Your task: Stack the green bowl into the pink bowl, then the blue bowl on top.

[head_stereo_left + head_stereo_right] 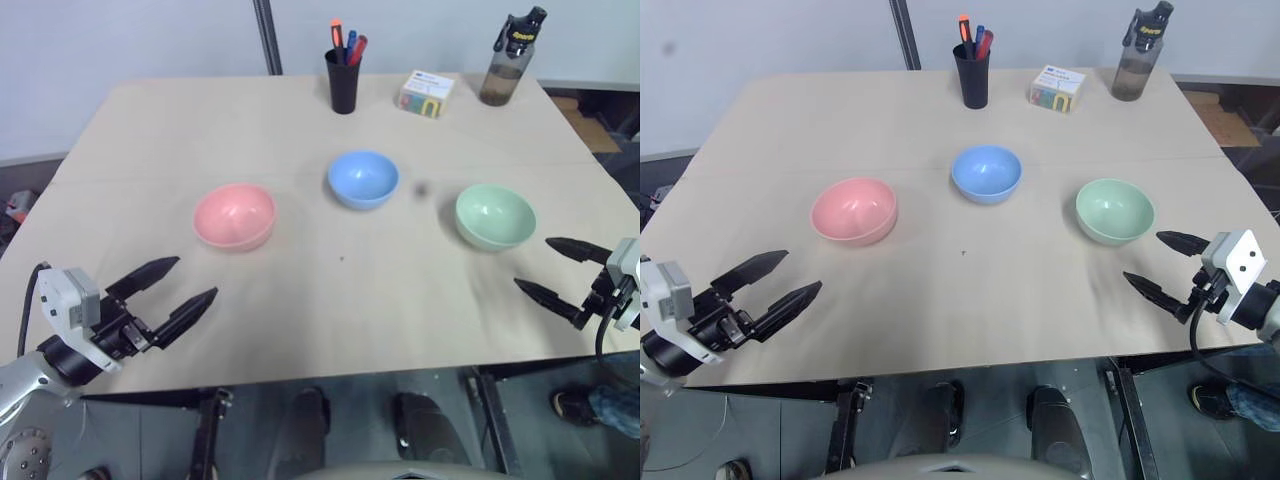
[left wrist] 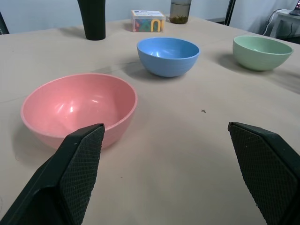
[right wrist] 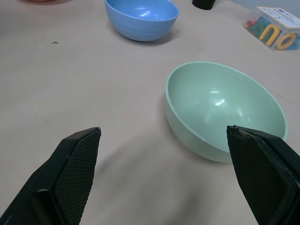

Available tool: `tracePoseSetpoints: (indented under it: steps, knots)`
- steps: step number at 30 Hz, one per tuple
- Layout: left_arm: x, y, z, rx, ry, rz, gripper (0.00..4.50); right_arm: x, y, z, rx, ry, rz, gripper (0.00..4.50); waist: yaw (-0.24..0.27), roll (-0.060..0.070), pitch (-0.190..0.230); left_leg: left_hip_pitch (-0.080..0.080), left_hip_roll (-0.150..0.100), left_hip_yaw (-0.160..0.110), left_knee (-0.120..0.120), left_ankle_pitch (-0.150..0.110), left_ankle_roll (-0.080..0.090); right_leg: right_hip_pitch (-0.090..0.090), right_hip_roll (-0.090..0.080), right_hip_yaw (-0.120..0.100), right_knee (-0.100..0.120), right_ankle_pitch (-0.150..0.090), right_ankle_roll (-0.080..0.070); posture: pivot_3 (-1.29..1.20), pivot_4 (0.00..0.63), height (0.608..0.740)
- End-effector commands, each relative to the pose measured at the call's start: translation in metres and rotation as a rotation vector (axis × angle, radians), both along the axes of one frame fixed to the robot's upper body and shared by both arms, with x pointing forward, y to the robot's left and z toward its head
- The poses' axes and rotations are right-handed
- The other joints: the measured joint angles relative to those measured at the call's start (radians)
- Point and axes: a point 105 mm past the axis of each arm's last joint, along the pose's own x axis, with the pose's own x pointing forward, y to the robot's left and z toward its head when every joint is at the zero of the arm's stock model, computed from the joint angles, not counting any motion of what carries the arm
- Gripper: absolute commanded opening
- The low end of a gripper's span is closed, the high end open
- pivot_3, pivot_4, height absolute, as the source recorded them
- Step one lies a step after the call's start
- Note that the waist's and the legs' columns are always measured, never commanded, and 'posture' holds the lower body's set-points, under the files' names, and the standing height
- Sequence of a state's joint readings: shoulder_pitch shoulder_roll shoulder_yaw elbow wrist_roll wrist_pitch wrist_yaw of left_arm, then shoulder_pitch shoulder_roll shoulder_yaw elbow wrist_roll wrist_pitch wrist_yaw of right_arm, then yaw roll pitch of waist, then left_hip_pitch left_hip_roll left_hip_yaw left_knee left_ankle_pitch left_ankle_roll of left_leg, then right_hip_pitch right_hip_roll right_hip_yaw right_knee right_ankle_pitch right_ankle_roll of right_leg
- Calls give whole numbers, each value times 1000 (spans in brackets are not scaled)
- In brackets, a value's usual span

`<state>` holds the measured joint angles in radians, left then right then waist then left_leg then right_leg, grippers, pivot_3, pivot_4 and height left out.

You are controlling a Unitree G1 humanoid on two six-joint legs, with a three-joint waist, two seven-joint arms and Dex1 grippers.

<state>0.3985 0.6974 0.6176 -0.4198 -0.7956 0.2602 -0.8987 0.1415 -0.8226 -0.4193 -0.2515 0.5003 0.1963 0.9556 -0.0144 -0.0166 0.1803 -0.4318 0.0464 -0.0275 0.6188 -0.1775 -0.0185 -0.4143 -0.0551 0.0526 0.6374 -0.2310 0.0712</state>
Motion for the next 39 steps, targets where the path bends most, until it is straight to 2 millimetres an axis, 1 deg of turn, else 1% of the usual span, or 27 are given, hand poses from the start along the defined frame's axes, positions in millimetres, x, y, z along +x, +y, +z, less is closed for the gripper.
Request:
tracePoseSetpoints:
  steps: [1, 4, 9, 12, 15, 17, 19, 21, 23, 24, 25, 27, 29, 31, 32, 35, 38, 39]
  knots:
    - [4, -4, 5, 12, -22, -22, 4464, 5, -2, 12, -19, -37, -12, 4500, 0, 0, 0, 0, 0, 0, 0, 0, 0, 0, 0, 0, 0, 0, 0, 0, 150, 740]
    - [10, -14, 6, -9, -41, -59, 4464, 14, 6, 13, -15, -51, -17, 4500, 0, 0, 0, 1, 0, 0, 1, 0, 0, 0, 0, 0, 0, 0, 0, 0, 150, 740]
    - [12, -17, 5, -18, -45, -66, 4464, 20, 14, 11, -36, -64, -15, 4500, -1, -1, -1, 0, 0, 1, 2, 0, 0, 0, 0, 1, 0, 0, 0, 0, 150, 740]
    - [15, -21, 5, -27, -56, -73, 4464, 27, 28, 8, -56, -68, 1, 4500, -1, -1, -1, 0, 0, 1, 2, 0, 0, 0, 1, 1, 0, 0, 0, 0, 150, 740]
    - [17, -33, 7, -43, -75, -115, 4464, 41, 42, 3, -60, -69, 0, 4500, -2, -1, -1, 1, 1, 1, 1, 0, 0, 0, 1, 1, 1, 0, 0, 0, 150, 740]
    - [18, -44, 8, -41, -85, -154, 4464, 54, 50, -3, -49, -39, 3, 4500, -2, -1, -1, 1, 1, 1, 2, 0, 0, 0, 2, 1, 2, 0, 0, 0, 150, 740]
    - [17, -56, 4, -6, -76, -209, 4464, 65, 56, -9, -68, -21, 1, 4500, -2, -1, -1, 1, 1, 1, 4, 0, 0, 0, 2, 2, 3, 0, 0, 0, 150, 740]
    - [13, -68, 6, -11, -73, -272, 4464, 76, 60, -13, -73, 0, -9, 4500, -1, -1, -1, 1, 1, 1, 4, 0, 0, 1, 2, 2, 3, 0, 0, 0, 150, 740]
    - [12, -73, 10, -18, -81, -300, 4464, 82, 64, -15, -80, 7, -7, 4500, 0, -1, -1, 0, 0, 1, 4, 0, 0, 0, 2, 2, 3, 1, -1, 0, 150, 740]
    - [12, -72, 12, -25, -87, -298, 4464, 84, 66, -15, -87, -3, -2, 4500, 1, -1, -1, 0, 0, 1, 4, 0, 0, 0, 2, 2, 3, 2, -2, 0, 150, 740]
    - [16, -68, 15, -29, -106, -260, 4464, 85, 69, -15, -82, -7, 6, 4500, 1, -1, -1, 0, 0, 1, 4, 0, 0, 0, 2, 1, 4, 2, -4, 0, 150, 740]
    - [27, -57, 19, -33, -130, -144, 4464, 85, 76, -12, -68, -24, 33, 4500, 1, -1, -1, 0, 0, 0, 4, 0, 0, 0, 2, 1, 4, 2, -4, 0, 150, 740]
    - [38, -46, 18, -18, -122, -13, 4464, 82, 85, -7, -56, -65, 79, 4500, 0, -1, -1, 0, 1, 0, 4, 0, 0, 1, 3, 1, 4, 3, -4, 0, 150, 740]
    - [56, -34, 9, 138, -93, 190, 4464, 67, 106, 3, 0, -109, 221, 4500, -1, -1, -1, 0, 1, 0, 4, 0, 0, 1, 3, 1, 4, 1, -1, 0, 150, 740]
    - [62, -30, 7, 201, -89, 265, 4464, 61, 113, 6, 26, -115, 272, 4500, -1, -1, -1, 1, 1, 0, 4, 0, 0, 1, 3, 1, 5, 1, 0, 0, 150, 740]
    - [74, -39, 5, 276, -40, 336, 4464, 44, 133, 13, 76, -136, 405, 4500, 0, -1, 0, 1, 1, -2, 4, 0, 0, 2, 5, 1, 5, 1, 1, 0, 150, 740]
    - [81, -44, 3, 360, 5, 365, 4464, 38, 141, 14, 93, -139, 448, 4500, 1, -2, -1, 0, 1, -3, 6, 0, 0, 3, 5, 1, 6, 1, 1, 0, 150, 740]
    - [84, -49, 2, 396, 10, 344, 4464, 37, 144, 14, 96, -143, 452, 4500, 1, -2, 0, 0, 1, -3, 7, 0, 0, 3, 5, 1, 6, 1, 1, 0, 150, 740]
